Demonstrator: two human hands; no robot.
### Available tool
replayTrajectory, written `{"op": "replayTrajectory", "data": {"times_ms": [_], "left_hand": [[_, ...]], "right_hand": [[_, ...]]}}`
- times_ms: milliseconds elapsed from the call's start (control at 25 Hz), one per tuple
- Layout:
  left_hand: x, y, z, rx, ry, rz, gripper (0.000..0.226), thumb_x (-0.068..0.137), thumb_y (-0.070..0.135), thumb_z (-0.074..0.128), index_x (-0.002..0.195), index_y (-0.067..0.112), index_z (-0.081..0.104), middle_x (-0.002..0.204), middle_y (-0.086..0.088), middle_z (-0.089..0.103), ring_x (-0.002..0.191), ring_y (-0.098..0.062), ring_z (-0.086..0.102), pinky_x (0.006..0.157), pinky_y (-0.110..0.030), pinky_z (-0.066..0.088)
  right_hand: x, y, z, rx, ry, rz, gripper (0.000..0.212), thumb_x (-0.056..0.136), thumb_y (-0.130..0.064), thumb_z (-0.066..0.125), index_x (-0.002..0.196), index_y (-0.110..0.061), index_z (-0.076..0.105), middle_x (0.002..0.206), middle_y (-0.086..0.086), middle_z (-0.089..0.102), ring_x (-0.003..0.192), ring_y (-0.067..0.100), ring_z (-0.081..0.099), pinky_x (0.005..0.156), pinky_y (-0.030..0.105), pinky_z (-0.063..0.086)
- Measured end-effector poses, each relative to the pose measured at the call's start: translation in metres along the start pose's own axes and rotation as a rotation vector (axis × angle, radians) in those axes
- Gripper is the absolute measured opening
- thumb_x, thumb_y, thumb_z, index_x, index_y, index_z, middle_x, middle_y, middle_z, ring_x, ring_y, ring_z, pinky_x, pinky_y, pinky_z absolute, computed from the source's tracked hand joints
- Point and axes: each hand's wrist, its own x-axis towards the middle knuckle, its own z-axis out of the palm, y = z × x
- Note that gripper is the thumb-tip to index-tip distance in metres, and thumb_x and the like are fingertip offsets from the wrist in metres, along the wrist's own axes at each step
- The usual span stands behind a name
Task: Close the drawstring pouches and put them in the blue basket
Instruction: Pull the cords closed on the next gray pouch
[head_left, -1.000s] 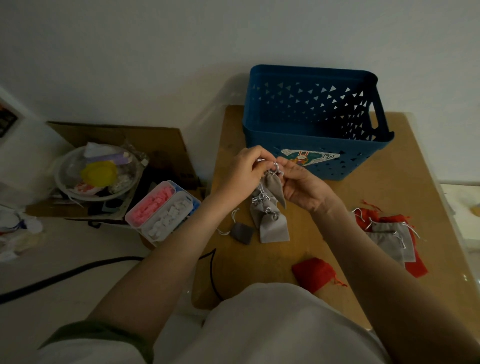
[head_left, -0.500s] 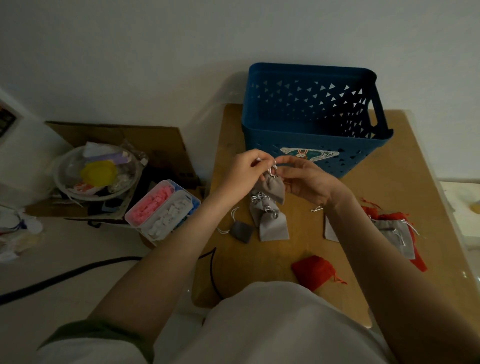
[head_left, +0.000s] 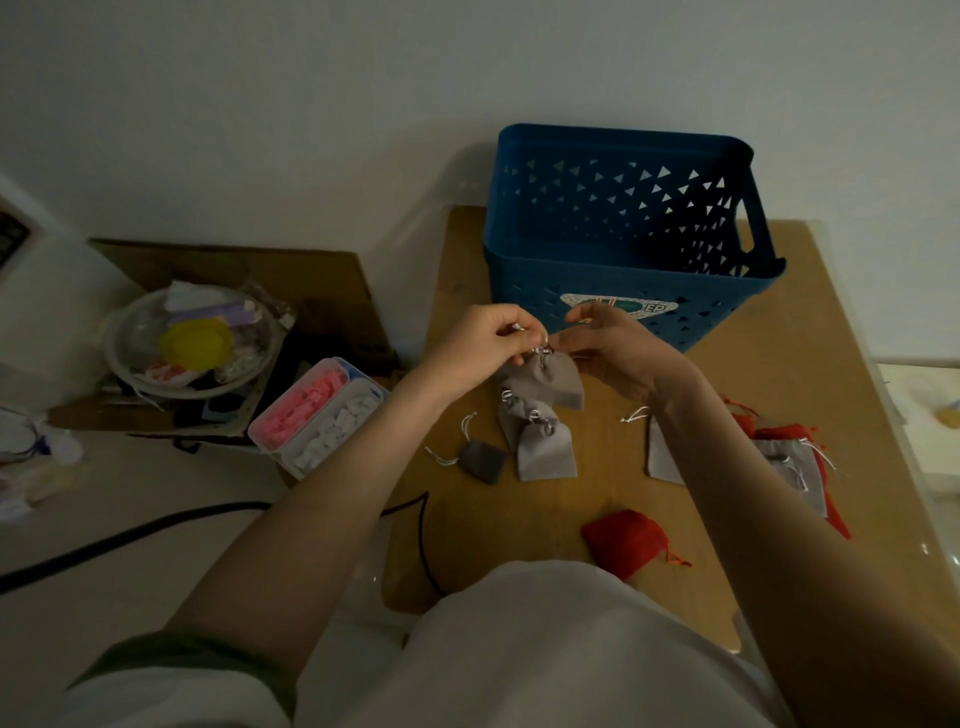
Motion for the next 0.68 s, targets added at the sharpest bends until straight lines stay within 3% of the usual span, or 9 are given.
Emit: {"op": "replayTrajectory", "data": {"times_ms": [160, 320, 480, 680], "left_hand": [[0.001, 0.005, 0.001, 0.197, -0.025, 0.008, 0.005, 0.09, 0.017, 0.062, 0.091, 0.02, 0.066, 0.082, 0.011, 0.063, 0.072, 0.0, 0.058, 0.066, -0.013, 0.047], [0.004, 0.012, 0.008, 0.466, 0.048, 0.1, 0.008, 0.09, 0.011, 0.059, 0.094, 0.009, 0.066, 0.082, 0.009, 0.054, 0.073, -0.002, 0.049, 0.06, -0.01, 0.036], [0.006, 0.016, 0.013, 0.748, 0.07, 0.193, 0.015, 0.094, 0.007, 0.05, 0.1, 0.007, 0.063, 0.102, -0.006, 0.058, 0.101, -0.021, 0.048, 0.078, -0.024, 0.036], [0.001, 0.014, 0.017, 0.823, 0.105, 0.222, 0.015, 0.094, 0.004, 0.047, 0.104, 0.007, 0.058, 0.109, -0.01, 0.056, 0.107, -0.023, 0.044, 0.087, -0.031, 0.037]], "right_hand": [[0.002, 0.003, 0.001, -0.017, 0.03, 0.002, 0.026, 0.085, 0.005, 0.06, 0.092, -0.014, 0.044, 0.076, 0.008, 0.055, 0.068, 0.018, 0.056, 0.063, 0.028, 0.045], [0.005, 0.004, 0.002, -0.05, 0.036, 0.001, 0.015, 0.09, 0.003, 0.053, 0.091, -0.012, 0.051, 0.076, 0.005, 0.056, 0.069, 0.015, 0.055, 0.063, 0.025, 0.046], [0.011, 0.007, -0.004, -0.021, -0.078, 0.062, 0.024, 0.093, 0.002, 0.047, 0.115, 0.001, 0.058, 0.094, 0.012, 0.062, 0.085, 0.019, 0.059, 0.073, 0.027, 0.053], [0.011, 0.01, 0.002, 0.103, -0.107, 0.134, 0.019, 0.091, -0.002, 0.052, 0.105, -0.002, 0.064, 0.091, 0.01, 0.062, 0.087, 0.018, 0.056, 0.08, 0.03, 0.052]]}}
